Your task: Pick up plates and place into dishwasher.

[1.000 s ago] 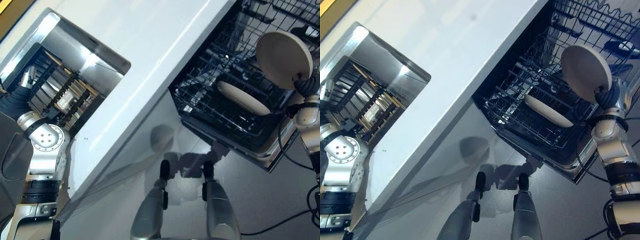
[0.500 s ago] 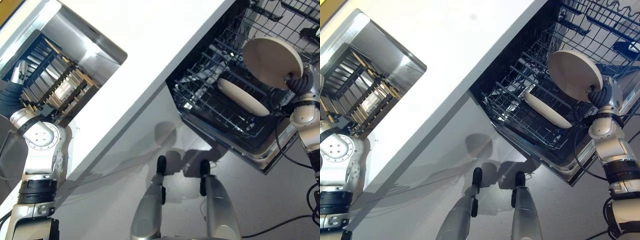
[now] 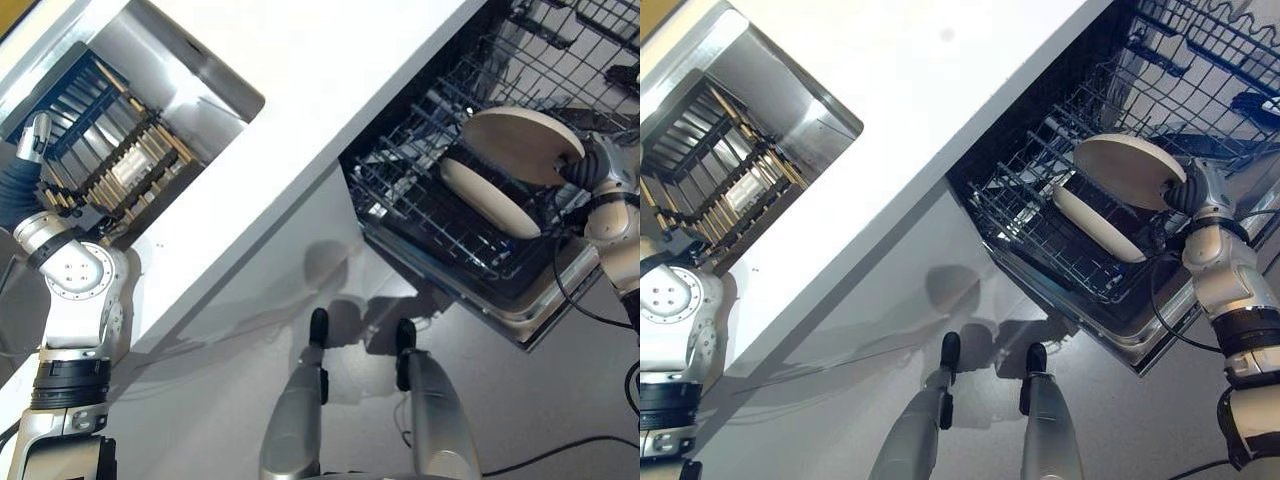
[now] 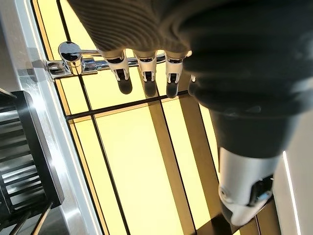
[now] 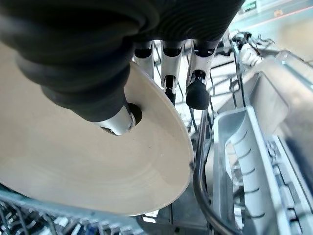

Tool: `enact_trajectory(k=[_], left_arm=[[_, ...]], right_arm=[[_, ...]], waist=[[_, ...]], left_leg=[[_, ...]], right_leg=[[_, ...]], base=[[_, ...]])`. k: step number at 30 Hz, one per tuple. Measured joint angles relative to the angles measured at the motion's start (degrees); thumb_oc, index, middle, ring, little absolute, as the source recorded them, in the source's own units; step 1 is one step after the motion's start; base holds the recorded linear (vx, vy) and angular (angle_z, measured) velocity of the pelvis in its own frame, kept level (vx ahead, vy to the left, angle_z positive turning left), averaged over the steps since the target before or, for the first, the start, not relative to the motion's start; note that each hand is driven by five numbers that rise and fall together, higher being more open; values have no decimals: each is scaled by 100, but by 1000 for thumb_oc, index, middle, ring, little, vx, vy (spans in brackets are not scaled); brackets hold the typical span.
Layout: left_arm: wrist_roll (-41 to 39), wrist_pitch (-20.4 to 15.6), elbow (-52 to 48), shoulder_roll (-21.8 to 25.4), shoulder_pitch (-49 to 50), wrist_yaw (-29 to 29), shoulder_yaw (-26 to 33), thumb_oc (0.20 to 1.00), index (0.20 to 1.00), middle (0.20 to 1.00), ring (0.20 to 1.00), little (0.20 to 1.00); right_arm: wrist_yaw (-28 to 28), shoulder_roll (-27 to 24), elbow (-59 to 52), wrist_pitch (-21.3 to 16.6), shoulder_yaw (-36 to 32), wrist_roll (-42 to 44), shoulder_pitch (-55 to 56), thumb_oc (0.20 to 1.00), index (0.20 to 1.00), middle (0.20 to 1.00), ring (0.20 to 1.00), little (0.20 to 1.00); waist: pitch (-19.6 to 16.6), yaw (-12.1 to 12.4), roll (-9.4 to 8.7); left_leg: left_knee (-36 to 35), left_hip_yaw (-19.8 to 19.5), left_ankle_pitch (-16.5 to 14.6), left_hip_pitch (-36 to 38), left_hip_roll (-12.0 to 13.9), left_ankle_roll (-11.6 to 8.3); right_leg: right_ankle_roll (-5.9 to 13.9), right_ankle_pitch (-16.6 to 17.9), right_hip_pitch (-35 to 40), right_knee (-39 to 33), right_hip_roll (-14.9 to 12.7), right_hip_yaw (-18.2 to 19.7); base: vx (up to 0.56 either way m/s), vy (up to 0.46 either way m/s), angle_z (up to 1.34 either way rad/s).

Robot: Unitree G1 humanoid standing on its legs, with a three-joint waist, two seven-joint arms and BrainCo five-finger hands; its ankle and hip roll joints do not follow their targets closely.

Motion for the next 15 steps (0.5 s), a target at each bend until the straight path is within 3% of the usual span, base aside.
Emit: enact_trajectory(k=[13, 14, 15], left_arm=[[2, 3, 4, 177, -79, -22, -1, 1000, 1000, 1000, 1000, 1000], [1, 3, 3, 177, -76, -22, -1, 1000, 1000, 1000, 1000, 1000], [1, 3, 3, 176, -77, -22, -2, 1000, 1000, 1000, 1000, 1000]], right_arm=[[86, 64, 118, -116, 49, 495, 14, 200, 200, 200, 200, 200], [83, 64, 118, -117, 47, 496, 13, 231, 231, 231, 231, 231], [78, 65, 119, -117, 49, 496, 14, 407, 407, 407, 407, 407]], waist=[[-4, -22, 6], [-4, -23, 6], [-4, -22, 6]], left_leg=[[4, 3, 59, -148, 0, -90], [5, 3, 59, -147, 0, -91], [6, 3, 60, -145, 0, -92]], right_leg=[[-10, 14, -159, 46, -20, -30], [-12, 15, -158, 46, -20, -30], [-13, 19, -153, 46, -21, -31]], base=[[-14, 1, 2], [0, 0, 0], [0, 0, 0]])
